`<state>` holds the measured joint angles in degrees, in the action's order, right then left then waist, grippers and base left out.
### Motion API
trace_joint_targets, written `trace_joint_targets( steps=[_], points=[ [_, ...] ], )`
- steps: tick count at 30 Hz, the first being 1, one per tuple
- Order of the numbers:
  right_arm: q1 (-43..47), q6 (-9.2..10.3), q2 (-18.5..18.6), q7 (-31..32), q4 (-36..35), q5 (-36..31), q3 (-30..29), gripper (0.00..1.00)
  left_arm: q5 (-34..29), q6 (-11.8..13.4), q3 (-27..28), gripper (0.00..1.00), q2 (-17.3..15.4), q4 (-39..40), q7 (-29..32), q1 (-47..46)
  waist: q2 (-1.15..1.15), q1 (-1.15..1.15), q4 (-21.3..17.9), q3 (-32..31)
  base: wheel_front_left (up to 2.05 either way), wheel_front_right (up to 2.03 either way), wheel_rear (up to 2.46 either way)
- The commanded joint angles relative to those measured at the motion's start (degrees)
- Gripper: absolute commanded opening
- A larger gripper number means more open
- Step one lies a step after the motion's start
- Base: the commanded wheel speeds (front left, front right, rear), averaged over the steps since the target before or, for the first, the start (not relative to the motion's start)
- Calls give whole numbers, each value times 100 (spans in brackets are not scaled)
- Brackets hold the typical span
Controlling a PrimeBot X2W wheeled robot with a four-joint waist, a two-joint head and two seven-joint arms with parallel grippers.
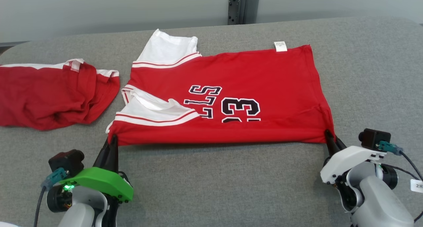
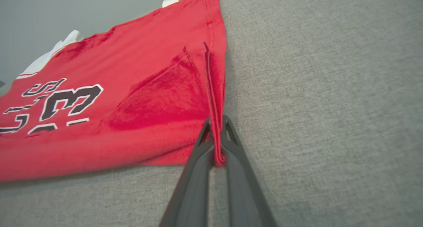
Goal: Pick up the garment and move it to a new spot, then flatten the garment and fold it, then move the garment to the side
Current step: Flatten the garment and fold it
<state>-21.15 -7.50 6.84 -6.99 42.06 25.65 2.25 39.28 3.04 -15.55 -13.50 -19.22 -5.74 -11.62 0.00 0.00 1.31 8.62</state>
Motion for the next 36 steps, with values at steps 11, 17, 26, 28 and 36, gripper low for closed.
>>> trace_joint_targets(
  steps=[11, 17, 26, 28, 36],
  points=[
    [1644, 6, 615, 954, -2250, 588, -148, 0, 61, 440, -39, 0, -470, 1754, 527, 1593, 0, 0, -178, -129, 0, 0, 0],
    [2323, 5, 310, 1317, -2877, 531, -415, 0, 133, 741, -72, 0, -471, 2218, 739, 2233, 0, 0, -228, -81, 0, 0, 0],
    [2613, 5, 11, 1500, -3043, 330, -645, 1, 195, 924, -113, 0, -431, 2071, 864, 2497, 0, 0, -330, -1, 0, 0, 0],
    [2614, 5, -21, 1509, -3042, 291, -697, 39, 212, 953, -119, 0, -437, 2037, 909, 2496, 0, 0, -354, 6, 0, 0, 0],
    [2604, 2, -73, 1424, -3198, 108, -968, 100, 98, 982, 17, 100, -569, 2214, 762, 2296, 0, 0, -442, 56, 0, 0, 0]
  ],
)
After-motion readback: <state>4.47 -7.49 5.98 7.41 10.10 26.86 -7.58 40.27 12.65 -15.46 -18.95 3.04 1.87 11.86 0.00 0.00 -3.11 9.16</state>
